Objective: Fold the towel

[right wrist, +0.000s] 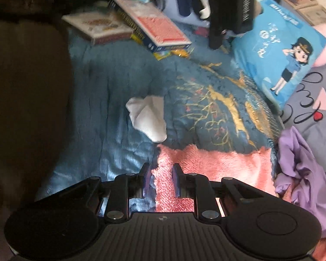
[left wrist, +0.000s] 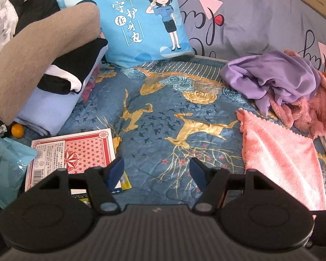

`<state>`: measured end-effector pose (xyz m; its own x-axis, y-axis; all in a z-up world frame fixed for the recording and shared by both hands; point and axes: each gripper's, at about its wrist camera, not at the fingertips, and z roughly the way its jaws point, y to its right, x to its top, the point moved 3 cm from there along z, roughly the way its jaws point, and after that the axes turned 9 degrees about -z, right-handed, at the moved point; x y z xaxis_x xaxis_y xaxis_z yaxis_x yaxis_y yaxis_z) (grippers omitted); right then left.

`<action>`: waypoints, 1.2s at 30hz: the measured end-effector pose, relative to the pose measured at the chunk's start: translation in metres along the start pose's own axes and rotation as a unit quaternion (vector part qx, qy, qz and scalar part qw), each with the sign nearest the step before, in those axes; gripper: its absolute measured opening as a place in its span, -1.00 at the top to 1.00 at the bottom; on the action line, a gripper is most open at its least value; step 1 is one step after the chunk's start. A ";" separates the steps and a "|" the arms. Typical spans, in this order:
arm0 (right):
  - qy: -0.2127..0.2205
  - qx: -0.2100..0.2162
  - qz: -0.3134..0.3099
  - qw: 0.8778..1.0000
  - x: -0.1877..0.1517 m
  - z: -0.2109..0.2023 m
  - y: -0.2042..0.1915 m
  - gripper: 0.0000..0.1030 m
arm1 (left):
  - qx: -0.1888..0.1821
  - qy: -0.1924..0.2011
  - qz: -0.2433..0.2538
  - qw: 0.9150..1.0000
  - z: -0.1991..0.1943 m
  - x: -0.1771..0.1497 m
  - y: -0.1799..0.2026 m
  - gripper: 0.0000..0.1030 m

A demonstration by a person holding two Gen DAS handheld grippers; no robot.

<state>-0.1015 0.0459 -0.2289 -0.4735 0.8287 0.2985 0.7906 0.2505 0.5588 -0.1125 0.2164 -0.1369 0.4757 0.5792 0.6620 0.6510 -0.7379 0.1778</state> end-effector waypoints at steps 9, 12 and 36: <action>0.000 0.009 0.029 1.000 -0.002 0.002 0.009 0.91 | -0.001 0.001 0.007 1.000 -0.001 0.000 0.003 -0.42; 0.019 0.030 0.118 0.992 -0.004 -0.006 0.028 0.92 | -0.001 0.001 0.007 1.000 -0.001 -0.001 0.003 -0.42; 0.076 0.094 0.380 0.917 -0.042 -0.058 0.061 0.38 | -0.004 -0.001 0.019 1.000 0.000 -0.004 0.005 -0.45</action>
<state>-0.0565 -0.0029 -0.1623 0.2046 0.7242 0.6586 0.9610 -0.2766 0.0056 -0.1110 0.2103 -0.1384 0.5014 0.5511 0.6669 0.6276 -0.7623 0.1580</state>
